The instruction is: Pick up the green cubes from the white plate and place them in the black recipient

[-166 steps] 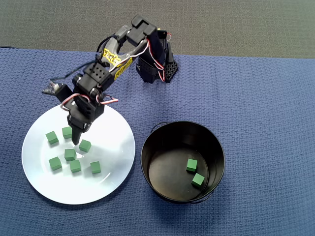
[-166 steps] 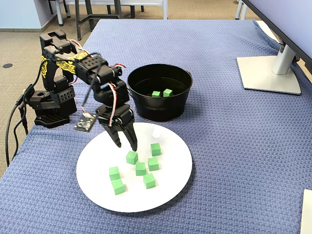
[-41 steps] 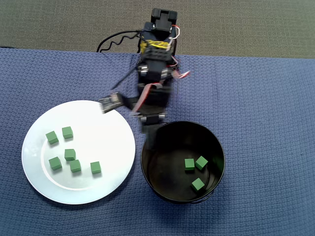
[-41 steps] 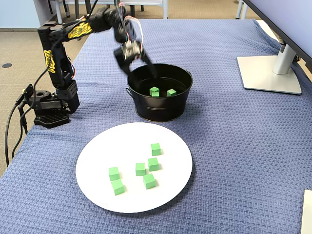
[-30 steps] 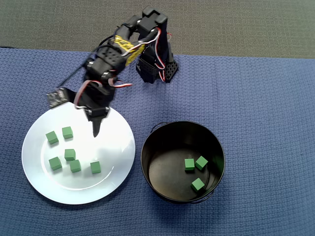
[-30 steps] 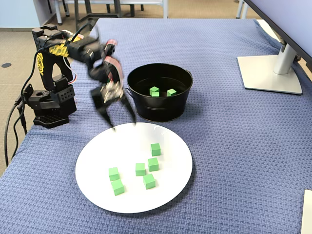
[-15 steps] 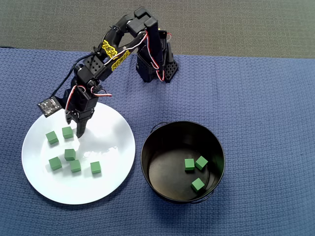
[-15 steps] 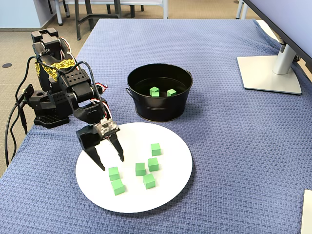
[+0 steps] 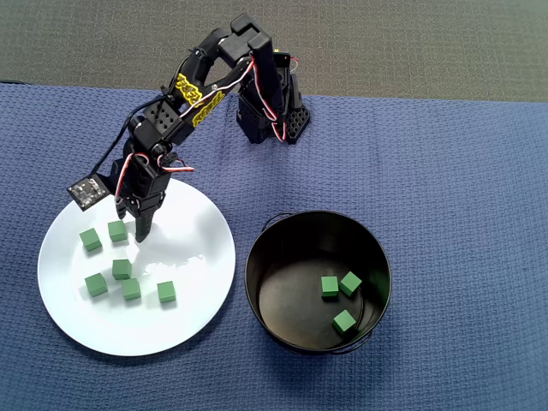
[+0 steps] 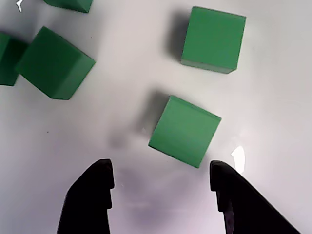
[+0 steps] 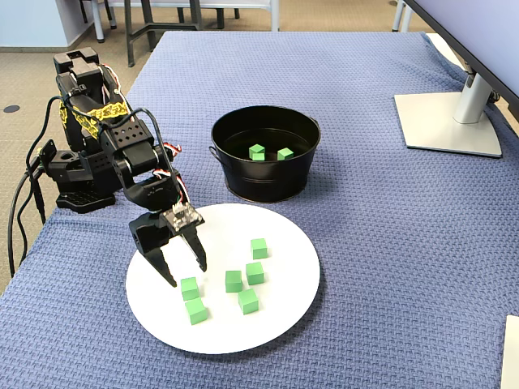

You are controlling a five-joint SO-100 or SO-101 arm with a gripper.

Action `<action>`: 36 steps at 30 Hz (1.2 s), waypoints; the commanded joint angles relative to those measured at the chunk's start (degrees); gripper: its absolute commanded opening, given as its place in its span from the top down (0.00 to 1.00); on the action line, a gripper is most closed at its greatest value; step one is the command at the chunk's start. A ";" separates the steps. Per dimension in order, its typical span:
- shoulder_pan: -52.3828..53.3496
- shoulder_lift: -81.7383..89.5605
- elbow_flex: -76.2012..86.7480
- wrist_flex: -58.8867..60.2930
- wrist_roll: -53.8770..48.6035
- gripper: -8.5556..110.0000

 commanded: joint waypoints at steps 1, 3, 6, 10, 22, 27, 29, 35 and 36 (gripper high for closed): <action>-0.53 0.18 -5.71 -0.97 4.22 0.80; -0.35 0.18 -6.50 -0.53 7.12 0.79; -0.09 0.35 -6.68 0.09 10.63 0.70; 0.00 1.05 -6.68 1.05 16.87 0.70; 0.79 1.67 -8.79 4.48 27.51 0.71; 1.58 1.14 -8.44 3.96 26.28 0.71; 1.76 0.62 -8.70 3.60 25.75 0.71; 1.76 -1.32 -9.32 2.37 23.47 0.72; 1.85 -1.67 -9.67 2.37 23.38 0.73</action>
